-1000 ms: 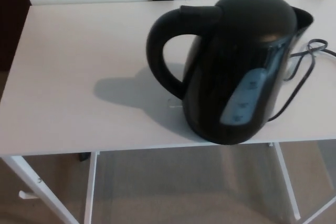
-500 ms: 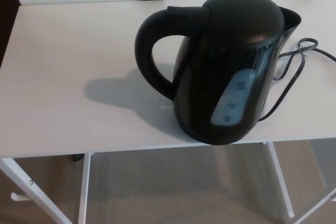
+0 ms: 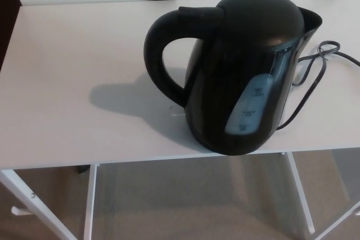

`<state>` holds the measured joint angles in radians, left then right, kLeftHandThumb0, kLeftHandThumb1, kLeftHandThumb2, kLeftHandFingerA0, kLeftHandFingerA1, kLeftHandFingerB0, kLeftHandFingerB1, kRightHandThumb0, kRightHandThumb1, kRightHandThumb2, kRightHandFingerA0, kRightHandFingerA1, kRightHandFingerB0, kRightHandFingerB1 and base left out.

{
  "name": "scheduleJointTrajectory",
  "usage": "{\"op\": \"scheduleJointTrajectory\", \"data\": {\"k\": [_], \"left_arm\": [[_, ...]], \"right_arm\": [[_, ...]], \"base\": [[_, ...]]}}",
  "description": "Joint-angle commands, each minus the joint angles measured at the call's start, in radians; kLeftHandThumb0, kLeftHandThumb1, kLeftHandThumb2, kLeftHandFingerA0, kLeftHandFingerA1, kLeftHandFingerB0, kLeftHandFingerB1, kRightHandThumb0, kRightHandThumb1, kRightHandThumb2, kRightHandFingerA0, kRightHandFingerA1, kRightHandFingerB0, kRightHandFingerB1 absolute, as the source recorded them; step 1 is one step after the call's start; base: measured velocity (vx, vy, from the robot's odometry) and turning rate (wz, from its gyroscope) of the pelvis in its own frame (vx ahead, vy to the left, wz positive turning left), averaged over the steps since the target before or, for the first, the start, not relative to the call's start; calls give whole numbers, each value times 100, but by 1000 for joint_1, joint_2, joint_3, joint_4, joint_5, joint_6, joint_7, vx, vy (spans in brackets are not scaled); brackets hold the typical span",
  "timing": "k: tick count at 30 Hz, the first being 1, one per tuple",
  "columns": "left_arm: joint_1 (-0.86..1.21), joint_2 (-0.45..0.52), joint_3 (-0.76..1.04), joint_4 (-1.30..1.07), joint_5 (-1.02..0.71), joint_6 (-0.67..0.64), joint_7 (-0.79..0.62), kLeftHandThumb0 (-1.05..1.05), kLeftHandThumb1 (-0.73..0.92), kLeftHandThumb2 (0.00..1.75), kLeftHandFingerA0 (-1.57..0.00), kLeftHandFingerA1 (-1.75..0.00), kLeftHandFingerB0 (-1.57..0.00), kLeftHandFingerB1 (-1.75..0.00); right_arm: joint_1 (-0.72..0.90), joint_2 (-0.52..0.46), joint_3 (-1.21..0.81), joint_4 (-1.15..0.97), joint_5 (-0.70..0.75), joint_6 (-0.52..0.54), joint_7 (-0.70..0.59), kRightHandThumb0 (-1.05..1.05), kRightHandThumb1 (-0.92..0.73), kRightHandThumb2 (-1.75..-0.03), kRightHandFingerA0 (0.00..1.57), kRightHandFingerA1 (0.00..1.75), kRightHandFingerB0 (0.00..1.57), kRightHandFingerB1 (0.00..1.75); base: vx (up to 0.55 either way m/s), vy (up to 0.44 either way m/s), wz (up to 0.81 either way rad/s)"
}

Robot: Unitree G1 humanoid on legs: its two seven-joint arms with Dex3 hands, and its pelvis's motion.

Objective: The robot walk towards a table in front and uses its left hand to pick up the pot from the base and places it on the table

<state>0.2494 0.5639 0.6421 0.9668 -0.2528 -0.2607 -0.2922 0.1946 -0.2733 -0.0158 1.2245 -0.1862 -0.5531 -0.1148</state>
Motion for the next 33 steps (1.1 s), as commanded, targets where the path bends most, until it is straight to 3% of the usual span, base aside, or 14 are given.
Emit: {"op": "scheduleJointTrajectory", "data": {"k": [1, 2, 6, 8, 9, 10, 11, 17, 22, 23, 26, 27, 33], "left_arm": [[-40, 90, 141, -126, -136, 65, 48, -42, 52, 63, -16, -35, -15, -33], [-89, 103, 188, -343, -209, 119, 63, -23, 40, 91, -6, -50, -6, -49], [-88, 64, 163, -819, -302, 306, 118, -23, 30, 86, -10, -52, -10, -51], [-94, 62, 145, -898, -309, 339, 125, -23, 30, 86, -10, -52, -10, -51], [-124, 64, 97, -970, -312, 366, 131, -47, 36, 63, -29, -41, -24, -37], [-147, 67, 60, -1021, -314, 384, 135, -47, 36, 63, -29, -41, -24, -37], [-230, 69, -55, -1121, -313, 447, 146, -20, 28, 84, -9, -51, -8, -50], [-423, -18, -299, -1227, -184, 505, 148, -19, 27, 83, -11, -51, -11, -50], [-475, -81, -390, -1238, -111, 523, 140, -21, 28, 84, -10, -51, -9, -50], [-528, -149, -495, -1215, -48, 549, 141, -21, 30, 85, -9, -50, -8, -49], [-581, -200, -589, -1181, 8, 575, 134, -24, 29, 85, -6, -50, -6, -49], [-594, -208, -606, -1171, 15, 586, 132, -48, 47, 55, -21, -31, -17, -27], [-692, -264, -723, -1083, 100, 627, 143, -45, 48, 55, -20, -31, -15, -27]], "right_arm": [[0, -20, -7, -11, 12, -6, 10, -8, -88, -65, 48, 47, 38, 42], [-8, -17, -11, 1, 16, -5, 12, -9, -87, -65, 48, 48, 39, 43], [-13, -19, -13, 14, 15, -5, 13, -8, -87, -65, 48, 48, 38, 43], [-16, -21, -10, 17, 12, -6, 12, -8, -87, -65, 48, 48, 38, 43], [-18, -18, -17, 14, 22, 3, 18, -9, -87, -65, 48, 48, 38, 43], [-20, -15, -22, 11, 29, 9, 23, -9, -87, -65, 48, 48, 38, 43], [-34, -8, -39, 14, 51, 5, 43, -6, -88, -64, 48, 51, 36, 44], [-57, -6, -19, -7, 26, 1, 19, -7, -88, -65, 48, 48, 37, 43], [-55, -6, -21, -18, 26, -7, 12, -6, -88, -65, 50, 50, 37, 44], [-68, 1, -38, -7, 48, 1, 35, -8, -88, -66, 49, 52, 37, 44], [-71, 3, -38, -2, 45, 3, 28, -9, -87, -65, 52, 52, 40, 44], [-69, 2, -35, -4, 37, 1, 20, -8, -87, -65, 52, 52, 40, 44], [-56, -4, -28, -13, 22, -20, 0, -7, -88, -65, 51, 50, 40, 44]], "base": [[0, 0, 0], [0, 0, 0], [0, 0, 0], [0, 0, 0], [0, 0, 0], [0, 0, 0], [0, 0, 0], [0, 0, 0], [0, 0, 0], [0, 0, 0], [0, 0, 0], [0, 0, 0], [0, 0, 0]]}}
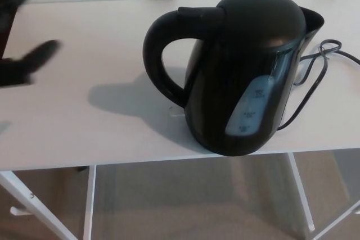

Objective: The robot walk towards a table in front and uses its left hand to pick up the pot from the base and places it on the table

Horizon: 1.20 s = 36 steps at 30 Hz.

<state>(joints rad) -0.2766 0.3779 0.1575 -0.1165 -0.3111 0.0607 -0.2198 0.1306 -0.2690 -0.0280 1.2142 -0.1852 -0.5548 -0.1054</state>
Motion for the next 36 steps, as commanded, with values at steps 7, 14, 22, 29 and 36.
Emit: {"op": "scheduleJointTrajectory", "data": {"k": [7, 14, 22, 29, 36], "left_arm": [[-260, -135, -327, 74, 208, 353, 95, -28, 33, 87, 0, -48, 0, -47], [-321, -173, -359, 119, 232, 394, 115, -29, 33, 87, -1, -48, 0, -47], [-400, -228, -392, 209, 276, 395, 119, -29, 31, 86, -1, -48, 0, -47], [-397, -264, -392, 244, 295, 378, 115, -51, 41, 63, -16, -38, -11, -33], [-399, -239, -384, 278, 333, 376, 106, -38, 47, 59, -17, -36, -13, -31]], "right_arm": [[5, 0, -27, -7, 33, -18, 1, -8, -88, -65, 52, 52, 40, 44], [-15, 9, -39, 11, 36, -9, 13, -7, -90, -65, 47, 49, 38, 45], [-23, 15, -56, -19, 50, -10, 26, -6, -89, -64, 49, 49, 40, 45], [-21, 17, -61, -31, 62, 5, 39, -8, -89, -64, 49, 49, 39, 45], [-24, 10, -51, -48, 46, 19, 15, -10, -88, -66, 51, 48, 40, 44]], "base": [[0, 0, 0], [0, 0, 0], [0, 0, 0], [0, 0, 0], [0, 0, 0]]}}
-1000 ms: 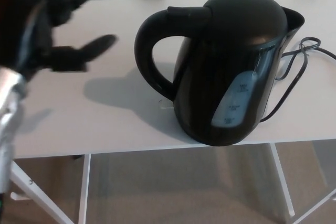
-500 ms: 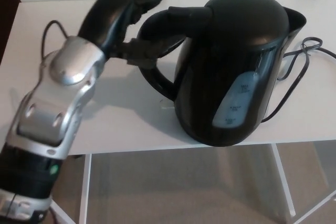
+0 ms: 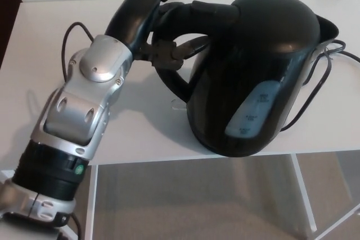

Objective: The robot walk towards a table in front and uses its left hand to pick up the pot from the base and places it on the table

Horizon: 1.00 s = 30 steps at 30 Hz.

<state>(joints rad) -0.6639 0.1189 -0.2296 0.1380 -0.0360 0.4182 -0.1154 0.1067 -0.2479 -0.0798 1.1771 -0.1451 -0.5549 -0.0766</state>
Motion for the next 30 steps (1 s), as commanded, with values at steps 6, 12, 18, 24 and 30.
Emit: {"op": "scheduleJointTrajectory", "data": {"k": [6, 12, 18, 24, 30], "left_arm": [[-19, 26, 19, 21, 59, 61, -17, -31, 47, 58, -18, -34, -15, -30], [-21, 25, 32, 15, 45, 73, -49, -18, 53, 56, -20, -33, -18, -29], [-31, 21, 38, 33, 36, 86, -79, -18, 53, 58, -22, -34, -20, -30], [-34, 17, 40, 45, 46, 79, -81, -22, 54, 59, -30, -37, -29, -33], [10, -117, 99, 48, 18, -25, 40, -13, 87, 66, -101, -133, -74, -70]], "right_arm": [[-5, -9, -4, -8, 13, 16, -8, -8, -88, -65, 50, 49, 40, 45], [1, -5, -5, -8, 15, 8, -6, -9, -88, -66, 51, 50, 39, 45], [-1, -6, -13, -3, 26, 7, 4, -9, -88, -66, 49, 49, 39, 45], [0, -5, -14, -5, 28, 4, 7, -9, -88, -65, 49, 49, 39, 45], [-5, 0, -14, -4, 28, 8, 1, -9, -88, -65, 50, 50, 39, 46]], "base": [[0, 0, 0], [0, 0, 0], [0, 0, 0], [0, 0, 0], [0, 0, 0]]}}
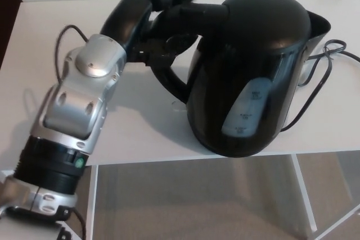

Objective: The robot walk towards a table in front and uses its left hand to pick up the pot from the base and places it on the table

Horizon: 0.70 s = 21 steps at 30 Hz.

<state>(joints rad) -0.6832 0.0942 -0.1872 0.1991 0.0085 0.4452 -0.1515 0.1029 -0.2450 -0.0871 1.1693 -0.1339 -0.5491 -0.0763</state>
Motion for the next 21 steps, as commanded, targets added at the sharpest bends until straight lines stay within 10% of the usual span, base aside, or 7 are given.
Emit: {"op": "scheduleJointTrajectory", "data": {"k": [1, 21], "left_arm": [[25, -128, 90, -19, -62, -24, 81, -15, 86, 65, -85, -146, -66, -86], [-32, -352, 405, -129, -315, 242, 88, -20, 87, 67, -80, -165, -58, -99]], "right_arm": [[-4, -4, -3, 2, 11, 4, -7, -9, -87, -65, 51, 50, 40, 46], [-12, -5, -9, -4, 22, 9, 9, -9, -89, -66, 55, 51, 43, 45]], "base": [[0, 0, 0], [0, 0, 0]]}}
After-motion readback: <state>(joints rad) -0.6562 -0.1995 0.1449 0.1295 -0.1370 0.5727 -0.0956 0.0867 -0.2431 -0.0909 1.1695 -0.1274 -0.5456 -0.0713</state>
